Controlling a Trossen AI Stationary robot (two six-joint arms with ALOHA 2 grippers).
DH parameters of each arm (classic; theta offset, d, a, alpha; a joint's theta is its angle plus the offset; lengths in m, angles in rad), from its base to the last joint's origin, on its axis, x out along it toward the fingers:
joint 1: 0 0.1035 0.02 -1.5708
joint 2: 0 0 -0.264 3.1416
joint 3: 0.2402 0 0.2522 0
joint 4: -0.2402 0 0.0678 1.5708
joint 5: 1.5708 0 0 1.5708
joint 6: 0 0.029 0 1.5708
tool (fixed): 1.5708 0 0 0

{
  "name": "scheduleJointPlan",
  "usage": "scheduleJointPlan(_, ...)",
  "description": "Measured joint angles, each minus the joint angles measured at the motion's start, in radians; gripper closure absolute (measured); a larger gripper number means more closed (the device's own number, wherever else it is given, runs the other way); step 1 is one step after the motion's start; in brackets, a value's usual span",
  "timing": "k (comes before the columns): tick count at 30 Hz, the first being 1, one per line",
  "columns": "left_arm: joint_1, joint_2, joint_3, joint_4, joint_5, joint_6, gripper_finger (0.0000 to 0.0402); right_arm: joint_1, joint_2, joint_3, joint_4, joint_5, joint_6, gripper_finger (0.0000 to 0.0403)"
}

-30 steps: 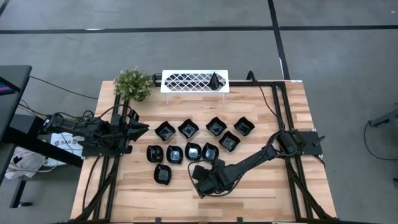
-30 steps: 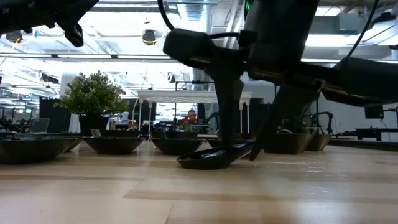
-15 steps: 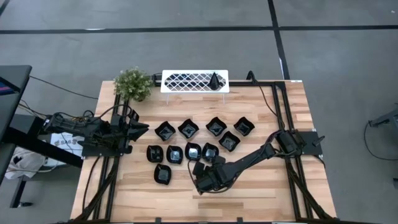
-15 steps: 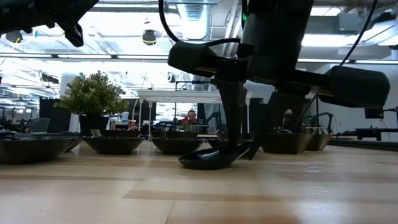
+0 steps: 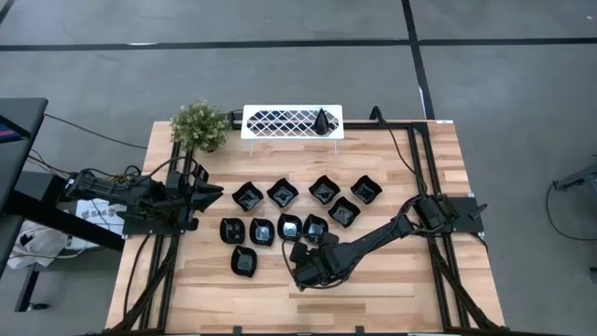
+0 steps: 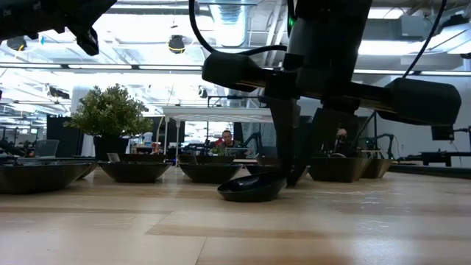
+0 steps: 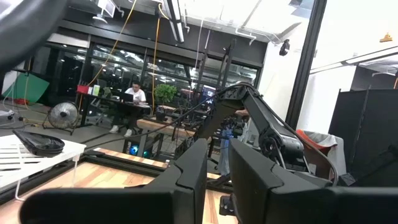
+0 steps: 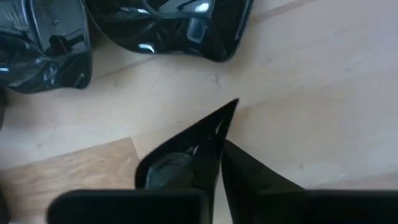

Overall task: Pick & Place Mini shaped plates
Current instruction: Stack the drop-shaped plate on top of the drop-shaped plate on the shelf

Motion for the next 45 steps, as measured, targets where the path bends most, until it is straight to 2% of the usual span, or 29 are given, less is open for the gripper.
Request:
scheduleJointPlan(17,0.0,0.0,0.0,0.0,0.0,0.0,0.0334,0.004,-0.027,0.0,-0.003,-0.004,-0.03,0.0401)
scheduleJointPlan(23,0.0,0.0,0.0,0.0,0.0,0.0,0.0334,0.01,-0.118,0.0,0.01,-0.004,-0.096,0.0401)
scheduleJointPlan(27,0.0,0.0,0.0,0.0,0.0,0.0,0.0334,0.009,-0.214,0.0,0.01,-0.004,-0.2,0.0401)
scheduleJointPlan(31,0.0,0.0,0.0,0.0,0.0,0.0,0.0334,-0.021,-0.318,0.0,-0.003,-0.003,-0.362,0.0402)
scheduleJointPlan(35,0.0,0.0,0.0,0.0,0.0,0.0,0.0334,-0.1,-0.414,0.0,-0.05,-0.003,-0.578,0.0402)
scheduleJointPlan(40,0.0,0.0,0.0,0.001,0.0,0.0,0.0334,-0.285,-0.521,0.0,-0.114,-0.007,-0.942,0.0402)
scheduleJointPlan(45,0.0,0.0,0.0,0.007,0.0,0.0,0.0334,-0.53,-0.613,0.001,-0.127,-0.081,-1.315,0.0402)
